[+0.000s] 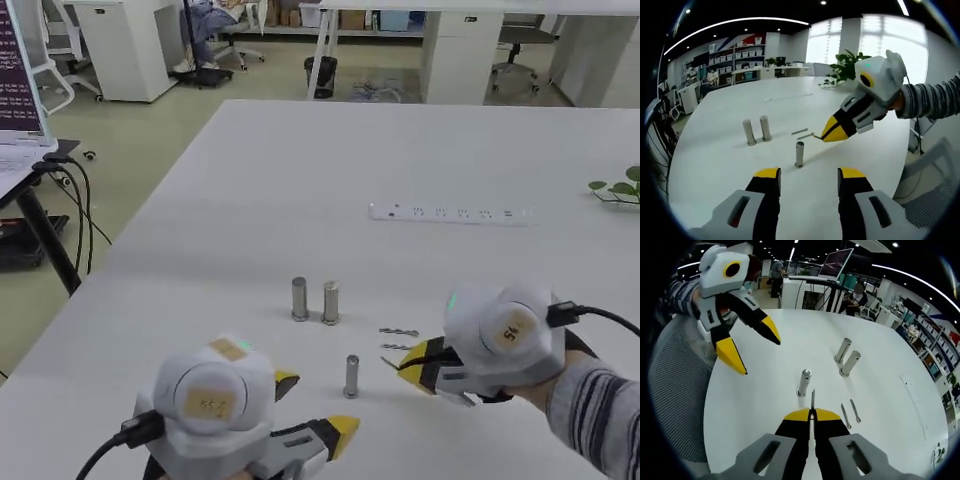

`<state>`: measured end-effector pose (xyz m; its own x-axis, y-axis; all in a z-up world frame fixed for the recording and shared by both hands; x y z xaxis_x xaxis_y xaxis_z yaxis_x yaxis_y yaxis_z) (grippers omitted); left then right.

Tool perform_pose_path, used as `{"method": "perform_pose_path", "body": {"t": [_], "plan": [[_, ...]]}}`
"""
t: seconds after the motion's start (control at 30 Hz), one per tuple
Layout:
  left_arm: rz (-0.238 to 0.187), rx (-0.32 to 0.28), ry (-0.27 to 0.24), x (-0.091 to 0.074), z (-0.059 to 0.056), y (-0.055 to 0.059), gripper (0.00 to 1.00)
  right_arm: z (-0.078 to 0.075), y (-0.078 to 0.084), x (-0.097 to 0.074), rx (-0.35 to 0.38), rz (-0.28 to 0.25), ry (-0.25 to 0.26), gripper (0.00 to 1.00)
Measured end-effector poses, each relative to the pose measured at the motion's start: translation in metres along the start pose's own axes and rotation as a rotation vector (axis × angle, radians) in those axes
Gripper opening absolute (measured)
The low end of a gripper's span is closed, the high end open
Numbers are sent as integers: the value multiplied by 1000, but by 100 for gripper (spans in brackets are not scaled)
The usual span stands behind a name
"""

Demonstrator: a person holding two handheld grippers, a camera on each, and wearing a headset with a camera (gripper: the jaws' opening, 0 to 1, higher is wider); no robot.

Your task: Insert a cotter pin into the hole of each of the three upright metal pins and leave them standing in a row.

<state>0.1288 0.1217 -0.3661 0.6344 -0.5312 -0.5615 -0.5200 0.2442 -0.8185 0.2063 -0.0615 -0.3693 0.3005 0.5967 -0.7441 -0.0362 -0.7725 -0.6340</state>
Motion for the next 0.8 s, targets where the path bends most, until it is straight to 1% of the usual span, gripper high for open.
{"method": "perform_pose_path", "body": {"t": [0.07,0.1,0.13,0.17,0.33,0.4,0.5,0.6,0.67,0.8], "plan": [[-7,-10,11,1,-2,-1,40,4,-4,-3,-38,-16,4,0],[-12,-13,17,1,-3,-2,39,8,-6,-5,-47,-25,-5,0],[-22,-22,40,1,-5,-4,39,18,-14,-9,-91,-52,-21,0],[-28,-23,49,1,-6,-5,33,21,-16,-9,-114,-59,-27,0],[-35,-34,87,0,-10,-7,23,33,-24,-12,-185,-68,-57,0],[-41,-42,98,-1,-11,-7,21,38,-26,-13,-208,-72,-63,0],[-45,-60,115,-2,-13,-6,18,42,-30,-14,-206,-90,-78,0],[-67,-106,138,-3,-15,-5,15,46,-32,-14,-204,-102,-95,0],[-78,-127,143,-4,-15,-5,12,48,-33,-15,-205,-108,-96,0],[-81,-145,152,-5,-16,-3,6,51,-34,-18,-212,-117,-101,0]]}}
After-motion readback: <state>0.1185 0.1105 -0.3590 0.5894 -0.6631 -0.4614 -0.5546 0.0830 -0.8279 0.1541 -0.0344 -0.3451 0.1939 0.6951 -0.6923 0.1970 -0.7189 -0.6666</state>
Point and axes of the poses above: the centre of the closed fingertips' face, and the gripper's own axes: x roughly forward along the fingers, z roughly to its left, y roughly out of its underside, the point moved 10 cm from there along -x, roughly backward along the fingers, and after that the axes turned 3 degrees about z, right-handed, at the moved point
